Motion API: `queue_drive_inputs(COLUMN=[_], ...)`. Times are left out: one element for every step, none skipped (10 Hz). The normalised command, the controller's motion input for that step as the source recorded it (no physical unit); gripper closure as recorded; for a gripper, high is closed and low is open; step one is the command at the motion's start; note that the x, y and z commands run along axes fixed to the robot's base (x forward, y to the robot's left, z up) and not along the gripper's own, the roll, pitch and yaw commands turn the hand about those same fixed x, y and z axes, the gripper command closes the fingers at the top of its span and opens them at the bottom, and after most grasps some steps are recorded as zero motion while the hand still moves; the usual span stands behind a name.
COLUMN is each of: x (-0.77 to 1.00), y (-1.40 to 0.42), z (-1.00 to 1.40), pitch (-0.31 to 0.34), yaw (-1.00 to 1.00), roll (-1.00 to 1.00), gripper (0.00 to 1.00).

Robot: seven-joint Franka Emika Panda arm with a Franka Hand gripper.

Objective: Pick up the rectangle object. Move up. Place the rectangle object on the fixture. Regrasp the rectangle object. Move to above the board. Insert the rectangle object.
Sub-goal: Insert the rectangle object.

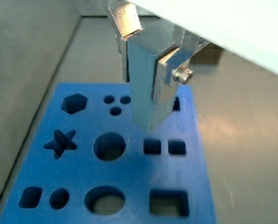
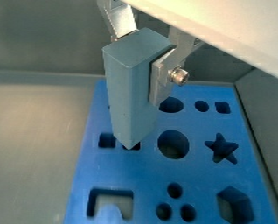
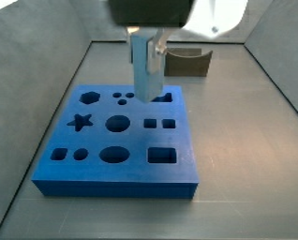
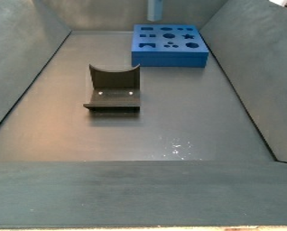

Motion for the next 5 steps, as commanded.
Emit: queue_drive_inputs(x=[0.00,0.00,0.00,0.00,0.00], y=[-0.29,-0.25,-0.25,-0.27,-0.26], z=[-0.27,-0.25,-0.24,-0.28,-0.27], pitch=[0.000,0.011,0.009,0.000,0.000], yaw=[-0.87,-0.91,-0.90,-0.91,-0.91], roll=[0.00,0.00,0.00,0.00,0.00], gripper=[1.00,1.00,1.00,1.00,1.00])
